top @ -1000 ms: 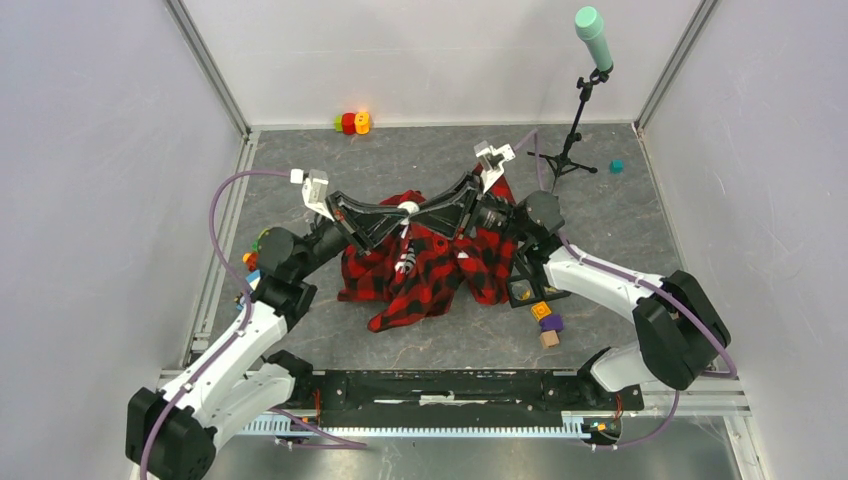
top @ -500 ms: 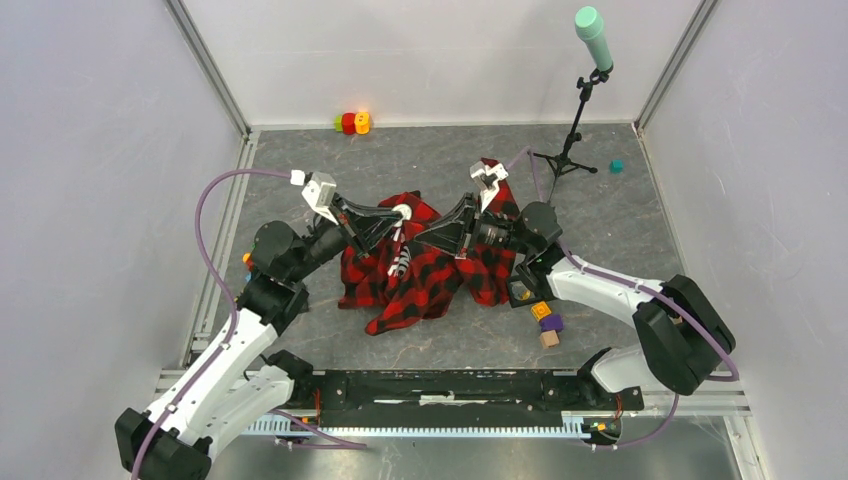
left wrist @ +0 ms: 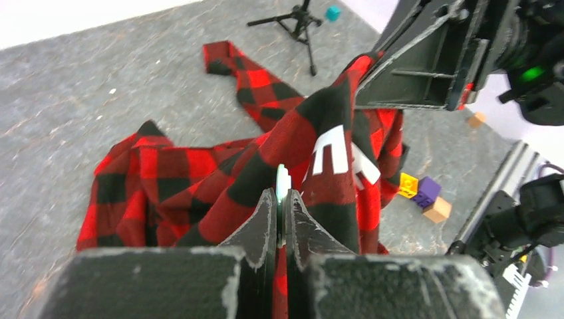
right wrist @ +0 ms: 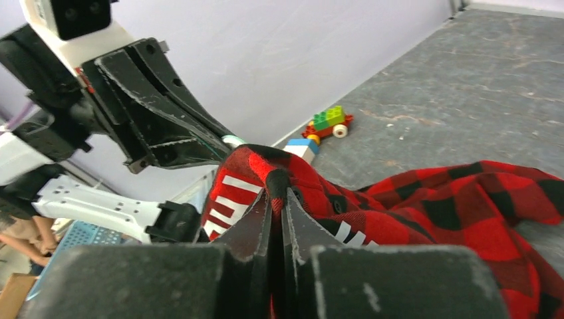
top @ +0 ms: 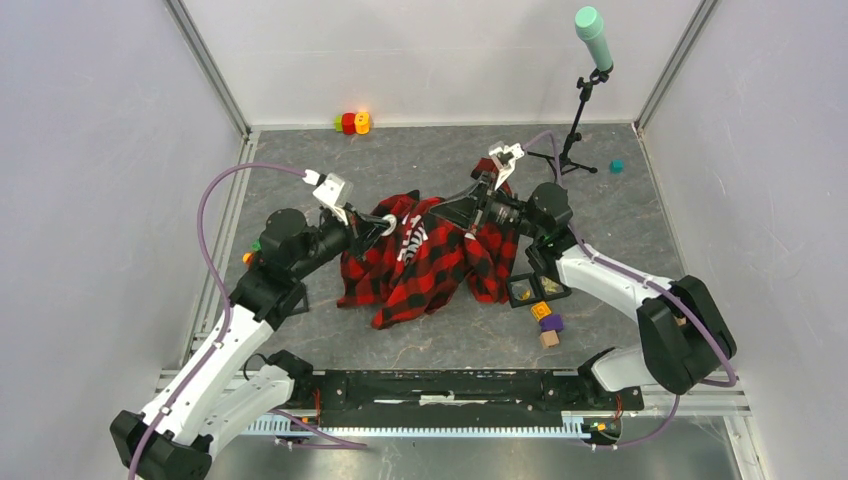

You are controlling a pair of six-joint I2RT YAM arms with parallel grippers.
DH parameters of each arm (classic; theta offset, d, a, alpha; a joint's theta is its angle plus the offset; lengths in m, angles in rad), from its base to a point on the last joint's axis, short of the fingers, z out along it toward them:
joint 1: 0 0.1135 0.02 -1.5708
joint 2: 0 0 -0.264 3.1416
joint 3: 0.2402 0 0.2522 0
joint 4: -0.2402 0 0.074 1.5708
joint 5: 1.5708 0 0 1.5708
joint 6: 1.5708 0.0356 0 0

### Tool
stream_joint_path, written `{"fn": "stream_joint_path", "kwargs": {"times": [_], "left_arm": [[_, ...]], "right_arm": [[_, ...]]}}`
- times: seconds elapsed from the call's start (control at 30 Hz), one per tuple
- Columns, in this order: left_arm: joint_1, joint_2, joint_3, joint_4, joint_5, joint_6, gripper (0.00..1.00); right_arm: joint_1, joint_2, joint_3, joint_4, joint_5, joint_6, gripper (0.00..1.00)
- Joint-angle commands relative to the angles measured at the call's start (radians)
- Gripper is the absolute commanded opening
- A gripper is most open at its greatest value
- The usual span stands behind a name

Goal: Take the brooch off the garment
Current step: Remove the brooch from the clothes.

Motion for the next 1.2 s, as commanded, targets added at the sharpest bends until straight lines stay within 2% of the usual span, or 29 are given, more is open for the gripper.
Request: {"fn": "stream_joint_path", "kwargs": {"times": [0.0, 0.17, 0.23, 0.27, 0.37, 0.43, 0.53, 0.67, 0.7, 0.83, 0.97, 1.03, 1.17], "left_arm": [[-0.003, -0.009, 0.068, -0.115, -0.158, 0.039, 0.02], [-0.001, -0.009, 0.136, -0.204, -0.309, -0.048, 0.02], [-0.001, 0.004, 0.174, -0.253, -0.336, -0.087, 0.02], [-0.001, 0.012, 0.192, -0.270, -0.336, -0.109, 0.02], [0.002, 0.012, 0.200, -0.246, -0.248, -0.202, 0.02], [0.005, 0.006, 0.183, -0.185, -0.179, -0.281, 0.02], [0.007, -0.004, 0.137, -0.045, -0.066, -0.415, 0.02], [0.007, -0.002, 0.028, 0.259, 0.061, -0.621, 0.02], [0.007, 0.000, 0.002, 0.349, 0.080, -0.670, 0.02], [0.007, 0.019, -0.055, 0.539, 0.112, -0.777, 0.02], [0.007, 0.031, -0.078, 0.654, 0.129, -0.823, 0.02], [0.007, 0.035, -0.083, 0.681, 0.135, -0.835, 0.02], [0.007, 0.036, -0.089, 0.706, 0.153, -0.831, 0.02]], "right_arm": [[-0.024, -0.037, 0.049, -0.101, 0.046, -0.107, 0.12], [-0.035, -0.065, 0.088, -0.385, 0.175, -0.333, 0.22], [-0.034, -0.077, 0.102, -0.467, 0.248, -0.397, 0.23], [-0.035, -0.084, 0.109, -0.498, 0.274, -0.419, 0.28], [-0.027, -0.098, 0.119, -0.523, 0.284, -0.423, 0.72], [-0.009, -0.119, 0.122, -0.517, 0.275, -0.424, 0.85], [0.018, -0.166, 0.080, -0.396, 0.223, -0.366, 0.86], [0.028, -0.212, -0.032, -0.036, 0.136, -0.103, 0.82], [0.036, -0.216, -0.044, 0.002, 0.139, -0.069, 0.79], [0.114, -0.239, -0.019, -0.052, 0.213, -0.133, 0.77], [0.132, -0.212, -0.047, 0.107, 0.174, -0.025, 0.70], [0.136, -0.195, -0.055, 0.163, 0.168, 0.018, 0.63], [0.153, -0.170, -0.028, 0.159, 0.175, 0.025, 0.53]]}}
